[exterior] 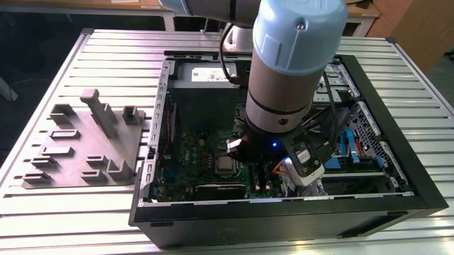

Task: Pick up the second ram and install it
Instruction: 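Press down the second ram until it locks into place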

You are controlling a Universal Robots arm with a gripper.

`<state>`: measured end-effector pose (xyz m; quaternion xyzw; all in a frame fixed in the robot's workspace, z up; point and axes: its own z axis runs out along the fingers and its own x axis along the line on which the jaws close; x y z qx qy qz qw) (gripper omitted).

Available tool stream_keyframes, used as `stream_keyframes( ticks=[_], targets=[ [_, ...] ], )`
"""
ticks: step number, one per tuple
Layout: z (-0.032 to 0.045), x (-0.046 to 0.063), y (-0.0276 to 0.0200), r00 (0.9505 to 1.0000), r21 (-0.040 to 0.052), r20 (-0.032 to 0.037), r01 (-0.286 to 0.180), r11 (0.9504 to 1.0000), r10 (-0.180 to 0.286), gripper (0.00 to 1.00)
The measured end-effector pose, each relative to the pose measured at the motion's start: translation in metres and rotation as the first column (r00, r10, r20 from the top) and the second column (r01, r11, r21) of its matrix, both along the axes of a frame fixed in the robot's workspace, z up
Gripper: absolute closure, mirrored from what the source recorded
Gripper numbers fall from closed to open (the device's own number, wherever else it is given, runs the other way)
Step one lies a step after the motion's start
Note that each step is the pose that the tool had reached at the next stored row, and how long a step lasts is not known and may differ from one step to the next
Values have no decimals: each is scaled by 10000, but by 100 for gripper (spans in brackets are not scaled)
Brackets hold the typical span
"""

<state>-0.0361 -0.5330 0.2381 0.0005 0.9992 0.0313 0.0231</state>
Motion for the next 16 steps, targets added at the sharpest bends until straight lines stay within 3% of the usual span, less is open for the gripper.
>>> stream_keyframes(
  ticks=[2, 9, 16],
  targets=[
    [45, 0, 0, 10000, -3, -1, 0, 10000, 0, 90],
    [47, 1, 18, 10000, -1, -1, -1, 10000, 1, 90],
    [45, 0, 184, 10000, -1, 0, 0, 10000, 0, 90]
  ],
)
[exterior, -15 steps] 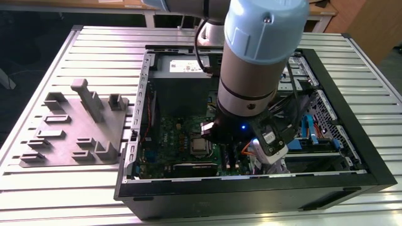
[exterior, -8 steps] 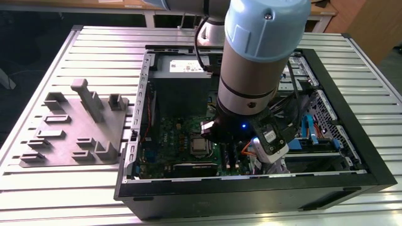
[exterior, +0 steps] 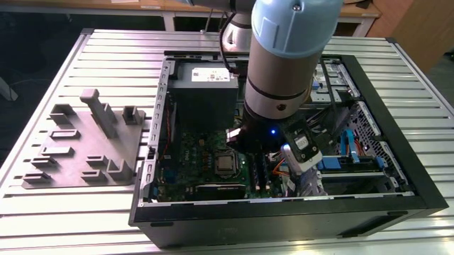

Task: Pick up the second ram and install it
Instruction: 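Press down the second ram until it locks into place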

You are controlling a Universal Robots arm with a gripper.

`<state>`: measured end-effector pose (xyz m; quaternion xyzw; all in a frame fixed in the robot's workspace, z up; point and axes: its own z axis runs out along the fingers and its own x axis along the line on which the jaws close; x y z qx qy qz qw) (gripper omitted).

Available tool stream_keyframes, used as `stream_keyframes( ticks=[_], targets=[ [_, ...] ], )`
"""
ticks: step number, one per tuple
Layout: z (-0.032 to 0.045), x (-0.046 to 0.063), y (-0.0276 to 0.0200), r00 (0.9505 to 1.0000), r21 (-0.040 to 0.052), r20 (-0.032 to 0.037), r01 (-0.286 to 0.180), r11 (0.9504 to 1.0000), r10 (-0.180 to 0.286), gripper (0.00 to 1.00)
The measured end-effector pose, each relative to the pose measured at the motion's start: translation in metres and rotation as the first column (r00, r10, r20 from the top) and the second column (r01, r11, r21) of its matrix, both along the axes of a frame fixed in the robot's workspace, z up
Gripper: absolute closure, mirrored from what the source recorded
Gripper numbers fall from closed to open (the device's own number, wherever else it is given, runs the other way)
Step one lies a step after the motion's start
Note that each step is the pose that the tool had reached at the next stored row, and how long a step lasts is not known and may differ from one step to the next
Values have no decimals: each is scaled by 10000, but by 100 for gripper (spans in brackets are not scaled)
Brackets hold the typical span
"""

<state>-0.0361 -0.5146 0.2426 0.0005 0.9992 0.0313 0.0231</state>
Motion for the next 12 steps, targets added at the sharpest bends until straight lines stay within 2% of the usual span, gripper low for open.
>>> stream_keyframes(
  ticks=[7, 9, 12],
  targets=[
    [-3, 0, 205, 10000, 1, 0, 0, 10000, 0, 90],
    [-2, 1, 225, 10000, 1, 0, -1, 10000, 1, 90],
    [25, 0, 230, 10000, 3, -1, 0, 10000, 0, 90]
  ],
)
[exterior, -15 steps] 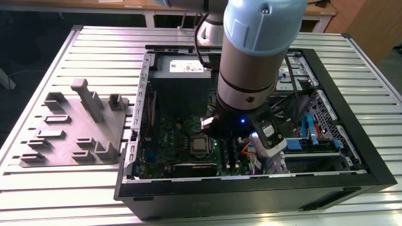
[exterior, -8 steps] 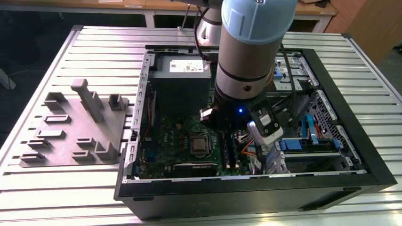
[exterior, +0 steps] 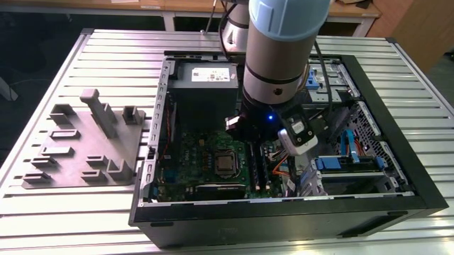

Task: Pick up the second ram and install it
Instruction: 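Press down the second ram until it locks into place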

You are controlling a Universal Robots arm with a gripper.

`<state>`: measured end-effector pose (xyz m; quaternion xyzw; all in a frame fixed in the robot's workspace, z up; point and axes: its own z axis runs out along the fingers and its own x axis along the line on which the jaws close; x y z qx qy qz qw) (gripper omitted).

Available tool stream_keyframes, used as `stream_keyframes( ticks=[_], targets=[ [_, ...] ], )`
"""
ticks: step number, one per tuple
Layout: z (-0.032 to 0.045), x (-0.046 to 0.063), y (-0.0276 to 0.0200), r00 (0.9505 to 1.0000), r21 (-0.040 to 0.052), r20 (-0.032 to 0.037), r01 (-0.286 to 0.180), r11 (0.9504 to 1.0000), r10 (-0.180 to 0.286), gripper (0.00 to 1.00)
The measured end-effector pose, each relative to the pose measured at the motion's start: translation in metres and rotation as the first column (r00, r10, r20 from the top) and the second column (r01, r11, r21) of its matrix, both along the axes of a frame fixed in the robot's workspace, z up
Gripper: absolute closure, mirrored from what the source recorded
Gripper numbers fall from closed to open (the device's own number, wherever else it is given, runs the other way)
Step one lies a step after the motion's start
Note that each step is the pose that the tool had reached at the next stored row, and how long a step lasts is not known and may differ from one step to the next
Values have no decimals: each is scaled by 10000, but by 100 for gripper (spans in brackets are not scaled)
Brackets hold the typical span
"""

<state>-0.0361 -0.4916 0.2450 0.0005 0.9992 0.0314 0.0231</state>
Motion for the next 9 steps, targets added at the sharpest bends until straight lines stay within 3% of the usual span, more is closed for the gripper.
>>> stream_keyframes(
  ticks=[3, 9],
  targets=[
    [46, 0, 1, 10000, 0, 0, 0, 10000, 0, 90],
    [61, 0, 4, 10000, 1, 0, 0, 10000, 0, 90]
  ],
)
